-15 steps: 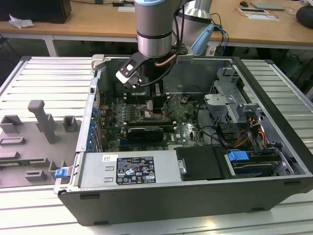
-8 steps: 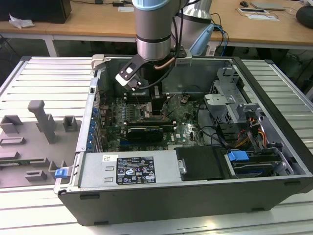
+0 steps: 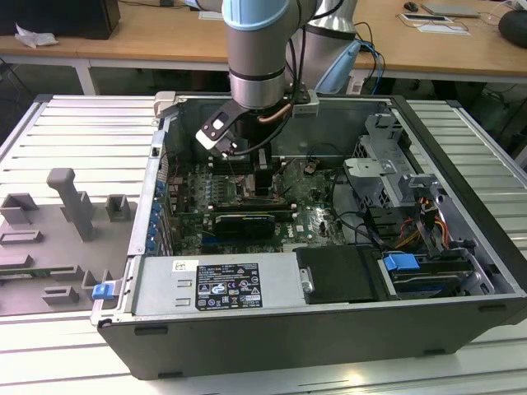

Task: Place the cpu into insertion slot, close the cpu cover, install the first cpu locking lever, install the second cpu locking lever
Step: 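Place the cpu into insertion slot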

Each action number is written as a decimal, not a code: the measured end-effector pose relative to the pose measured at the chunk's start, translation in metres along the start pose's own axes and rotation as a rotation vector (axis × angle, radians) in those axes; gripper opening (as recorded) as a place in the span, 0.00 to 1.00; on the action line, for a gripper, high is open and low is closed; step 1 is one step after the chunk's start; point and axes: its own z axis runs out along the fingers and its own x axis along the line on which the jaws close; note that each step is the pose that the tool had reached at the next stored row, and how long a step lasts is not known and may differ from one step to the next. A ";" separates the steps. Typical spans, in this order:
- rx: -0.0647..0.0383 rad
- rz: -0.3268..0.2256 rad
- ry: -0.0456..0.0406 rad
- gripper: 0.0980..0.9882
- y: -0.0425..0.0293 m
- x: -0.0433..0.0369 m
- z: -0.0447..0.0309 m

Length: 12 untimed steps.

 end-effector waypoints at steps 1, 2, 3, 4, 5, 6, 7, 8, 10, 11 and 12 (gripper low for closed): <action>0.000 0.000 0.0000 0.50 -0.0001 0.0002 0.0009; 0.000 0.000 -0.0001 0.50 -0.0001 0.0005 0.0018; 0.000 0.002 -0.0001 0.50 -0.0003 0.0007 0.0026; 0.000 0.002 -0.0003 0.50 -0.0003 0.0010 0.0031; 0.000 0.003 -0.0004 0.50 -0.0004 0.0014 0.0037; 0.000 0.003 -0.0003 0.50 -0.0006 0.0017 0.0041; 0.000 0.003 -0.0001 0.50 -0.0011 0.0020 0.0050; 0.000 0.003 -0.0002 0.50 -0.0014 0.0023 0.0056; 0.000 0.003 -0.0003 0.50 -0.0018 0.0031 0.0074; 0.000 0.003 -0.0001 0.50 -0.0020 0.0039 0.0087; 0.000 0.004 -0.0002 0.50 -0.0020 0.0043 0.0099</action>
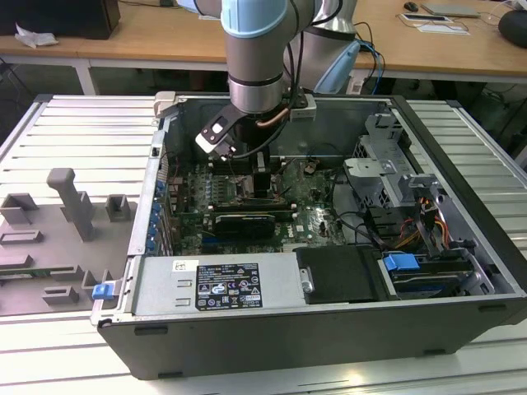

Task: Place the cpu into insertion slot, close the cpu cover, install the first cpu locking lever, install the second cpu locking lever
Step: 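Place the cpu into insertion slot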

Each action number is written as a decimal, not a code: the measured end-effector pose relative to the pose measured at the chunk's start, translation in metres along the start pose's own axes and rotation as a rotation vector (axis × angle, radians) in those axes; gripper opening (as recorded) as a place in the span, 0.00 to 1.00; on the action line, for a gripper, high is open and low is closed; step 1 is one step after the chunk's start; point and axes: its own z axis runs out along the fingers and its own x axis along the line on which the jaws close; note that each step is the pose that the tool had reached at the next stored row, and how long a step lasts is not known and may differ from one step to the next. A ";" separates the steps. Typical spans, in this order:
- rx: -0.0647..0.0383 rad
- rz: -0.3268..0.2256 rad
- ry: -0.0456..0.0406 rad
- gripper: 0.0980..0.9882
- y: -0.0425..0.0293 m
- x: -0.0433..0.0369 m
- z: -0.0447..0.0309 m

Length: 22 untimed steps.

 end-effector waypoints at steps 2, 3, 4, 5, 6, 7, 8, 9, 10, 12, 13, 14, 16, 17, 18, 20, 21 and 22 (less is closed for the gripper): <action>0.000 0.004 -0.0004 0.50 -0.0002 0.0009 0.0020; 0.000 0.009 -0.0009 0.50 -0.0003 0.0017 0.0030; 0.000 0.010 -0.0010 0.50 -0.0003 0.0017 0.0033; 0.000 0.010 -0.0012 0.50 -0.0003 0.0016 0.0033; 0.000 0.010 -0.0012 0.50 -0.0003 0.0016 0.0034; 0.000 0.010 -0.0010 0.50 -0.0003 0.0017 0.0035; 0.000 0.010 -0.0010 0.50 -0.0003 0.0017 0.0035; 0.000 0.010 -0.0010 0.50 -0.0003 0.0017 0.0035; 0.000 0.010 -0.0010 0.50 -0.0003 0.0017 0.0036; 0.000 0.010 -0.0010 0.50 -0.0003 0.0017 0.0036; 0.000 0.010 -0.0010 0.50 -0.0003 0.0017 0.0037; 0.000 0.010 -0.0010 0.50 -0.0003 0.0017 0.0036; 0.000 0.010 -0.0009 0.50 -0.0003 0.0017 0.0038; 0.000 0.010 -0.0009 0.50 -0.0003 0.0017 0.0038; 0.000 0.010 -0.0007 0.50 -0.0003 0.0020 0.0041; 0.000 0.010 -0.0009 0.50 -0.0004 0.0023 0.0044; 0.000 0.010 -0.0010 0.50 -0.0005 0.0029 0.0048; 0.000 0.010 -0.0008 0.50 -0.0005 0.0032 0.0052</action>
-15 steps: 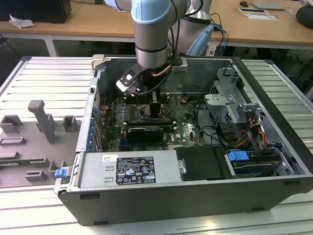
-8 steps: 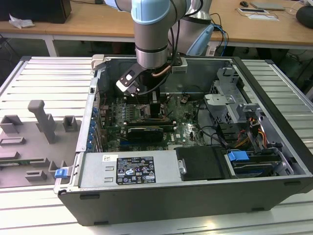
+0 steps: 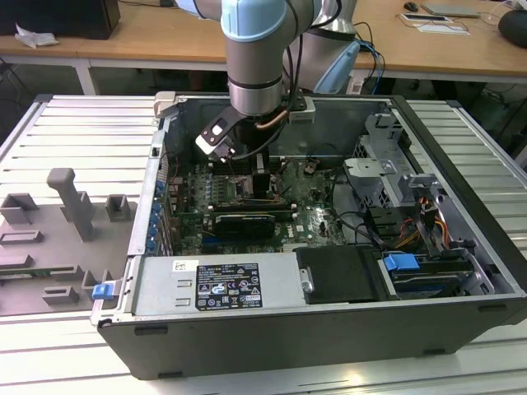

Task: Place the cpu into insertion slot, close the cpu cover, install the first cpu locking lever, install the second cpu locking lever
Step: 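Place the cpu into insertion slot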

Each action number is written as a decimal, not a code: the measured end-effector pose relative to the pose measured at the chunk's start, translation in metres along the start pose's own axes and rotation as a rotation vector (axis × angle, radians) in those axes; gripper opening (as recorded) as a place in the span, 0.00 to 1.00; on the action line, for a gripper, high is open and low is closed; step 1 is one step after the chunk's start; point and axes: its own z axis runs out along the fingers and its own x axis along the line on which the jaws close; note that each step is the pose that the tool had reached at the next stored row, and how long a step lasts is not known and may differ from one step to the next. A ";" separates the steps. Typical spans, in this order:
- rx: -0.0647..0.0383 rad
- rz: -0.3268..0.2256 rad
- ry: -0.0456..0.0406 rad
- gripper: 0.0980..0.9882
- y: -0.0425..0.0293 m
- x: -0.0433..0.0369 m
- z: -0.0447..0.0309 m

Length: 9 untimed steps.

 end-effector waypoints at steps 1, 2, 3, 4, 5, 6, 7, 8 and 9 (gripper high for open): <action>0.000 0.000 -0.0003 0.50 0.0000 0.0004 0.0002; 0.000 0.002 -0.0003 0.50 0.0000 0.0016 0.0006; 0.000 0.003 -0.0004 0.50 -0.0001 0.0034 0.0014; 0.000 0.006 -0.0006 0.50 -0.0004 0.0037 0.0030; 0.000 0.008 -0.0009 0.50 -0.0007 0.0037 0.0038; 0.000 0.008 -0.0009 0.50 -0.0012 0.0039 0.0059; 0.000 0.008 -0.0010 0.50 -0.0013 0.0042 0.0077; 0.000 0.008 -0.0010 0.50 -0.0014 0.0042 0.0089; 0.000 0.008 -0.0010 0.50 -0.0015 0.0041 0.0097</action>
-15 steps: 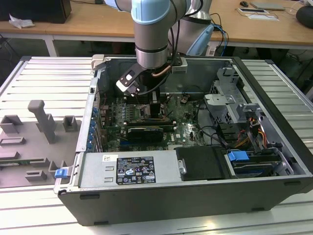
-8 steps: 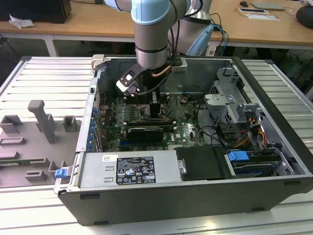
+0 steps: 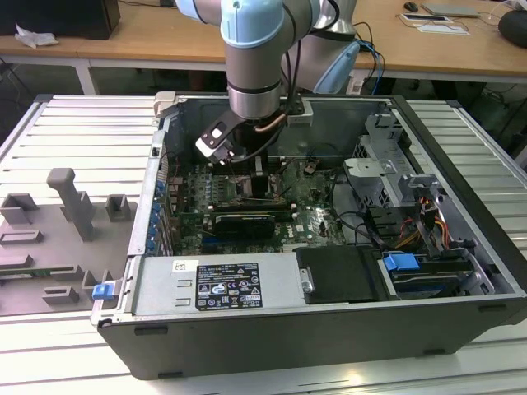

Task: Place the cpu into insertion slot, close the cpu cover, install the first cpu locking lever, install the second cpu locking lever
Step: 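Place the cpu into insertion slot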

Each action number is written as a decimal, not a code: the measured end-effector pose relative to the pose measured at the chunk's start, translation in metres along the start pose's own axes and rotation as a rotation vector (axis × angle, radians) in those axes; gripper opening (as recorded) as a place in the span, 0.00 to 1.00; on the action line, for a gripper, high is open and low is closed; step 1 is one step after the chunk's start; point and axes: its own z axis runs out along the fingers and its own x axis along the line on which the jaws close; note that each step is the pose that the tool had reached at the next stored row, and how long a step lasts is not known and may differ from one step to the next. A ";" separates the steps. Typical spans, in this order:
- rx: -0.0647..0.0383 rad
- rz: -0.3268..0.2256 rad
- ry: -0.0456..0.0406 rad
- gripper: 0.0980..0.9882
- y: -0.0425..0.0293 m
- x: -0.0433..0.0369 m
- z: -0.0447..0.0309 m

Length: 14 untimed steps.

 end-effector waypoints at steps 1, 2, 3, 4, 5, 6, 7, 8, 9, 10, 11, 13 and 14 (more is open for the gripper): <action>0.000 0.000 -0.0003 0.50 -0.0001 0.0000 0.0004; 0.000 0.000 -0.0006 0.50 -0.0001 -0.0001 0.0005; 0.000 0.000 -0.0002 0.50 -0.0001 0.0000 0.0008; 0.000 0.000 -0.0002 0.50 -0.0001 0.0000 0.0009; 0.000 0.000 -0.0003 0.50 -0.0001 0.0000 0.0010; 0.000 0.000 0.0000 0.50 -0.0001 0.0000 0.0011; 0.000 0.000 0.0001 0.51 -0.0001 0.0000 0.0012; 0.000 0.000 -0.0002 0.58 -0.0001 0.0000 0.0013; 0.000 0.000 -0.0002 0.58 -0.0001 0.0000 0.0014; 0.000 0.000 0.0010 0.58 -0.0001 0.0006 0.0015; 0.000 0.000 0.0041 0.58 -0.0001 0.0014 0.0016; 0.000 0.001 0.0084 0.58 -0.0002 0.0020 0.0019; 0.000 0.001 0.0102 0.58 -0.0002 0.0021 0.0020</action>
